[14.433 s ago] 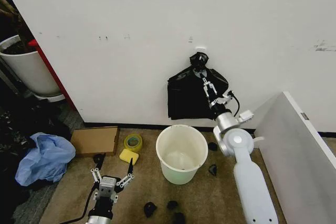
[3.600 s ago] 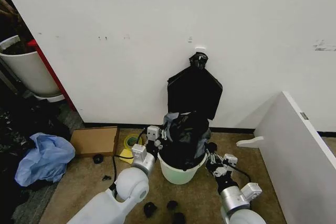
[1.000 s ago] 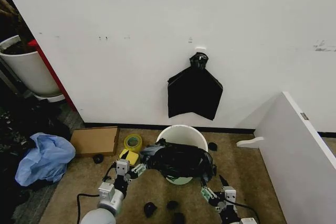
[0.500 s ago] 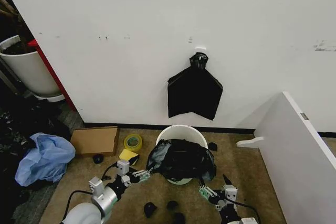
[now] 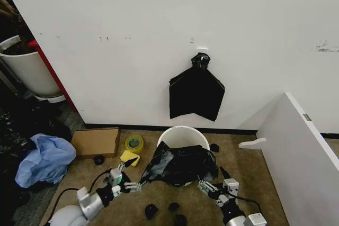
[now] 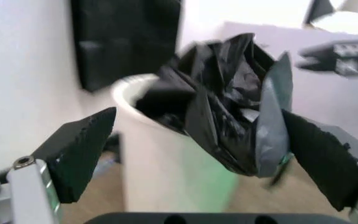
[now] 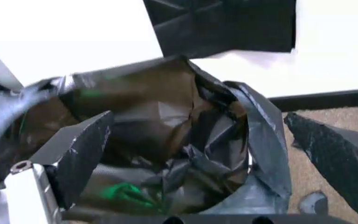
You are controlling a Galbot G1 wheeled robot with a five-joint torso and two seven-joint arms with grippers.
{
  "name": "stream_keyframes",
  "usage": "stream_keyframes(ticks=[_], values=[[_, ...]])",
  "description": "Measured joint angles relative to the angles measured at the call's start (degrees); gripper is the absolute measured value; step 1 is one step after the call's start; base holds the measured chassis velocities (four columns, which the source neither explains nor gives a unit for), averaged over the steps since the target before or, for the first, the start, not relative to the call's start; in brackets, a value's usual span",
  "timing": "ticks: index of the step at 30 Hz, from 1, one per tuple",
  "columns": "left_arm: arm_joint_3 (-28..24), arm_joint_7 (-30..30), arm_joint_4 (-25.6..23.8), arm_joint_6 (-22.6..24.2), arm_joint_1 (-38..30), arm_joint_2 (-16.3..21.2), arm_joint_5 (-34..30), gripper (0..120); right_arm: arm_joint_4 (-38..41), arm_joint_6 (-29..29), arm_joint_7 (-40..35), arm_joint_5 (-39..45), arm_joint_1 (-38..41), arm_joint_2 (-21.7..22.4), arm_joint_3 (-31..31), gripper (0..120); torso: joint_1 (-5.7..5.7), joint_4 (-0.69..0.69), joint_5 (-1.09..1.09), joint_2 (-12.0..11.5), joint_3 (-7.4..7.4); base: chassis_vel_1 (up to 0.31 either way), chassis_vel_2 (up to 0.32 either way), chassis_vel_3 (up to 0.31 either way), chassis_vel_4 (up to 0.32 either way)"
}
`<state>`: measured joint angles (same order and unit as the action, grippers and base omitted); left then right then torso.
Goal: Place the garbage bag over the trash bin.
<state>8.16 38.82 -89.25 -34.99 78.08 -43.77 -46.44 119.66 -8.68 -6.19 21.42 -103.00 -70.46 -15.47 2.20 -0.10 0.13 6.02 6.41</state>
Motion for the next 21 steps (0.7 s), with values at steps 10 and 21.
stream_keyframes(ticks=[10,21], values=[[0.79,2.64,-1.45,-1.72,-0.54,-1.32,-14.35,100,-0.8,0.28,0.02,-0.5,0.33,-0.46,0.43,100,0.0,-0.01,0.02,0.0,0.0,0.0,0.0,0.0,0.0],[6.41,-11.81,-3.86,2.33,0.5,-2.12,-7.05,100,1.97,3.25,-0.83,2.03,1.41,0.62,-1.46,100,0.0,-0.02,0.02,0.0,0.0,0.0,0.0,0.0,0.0]])
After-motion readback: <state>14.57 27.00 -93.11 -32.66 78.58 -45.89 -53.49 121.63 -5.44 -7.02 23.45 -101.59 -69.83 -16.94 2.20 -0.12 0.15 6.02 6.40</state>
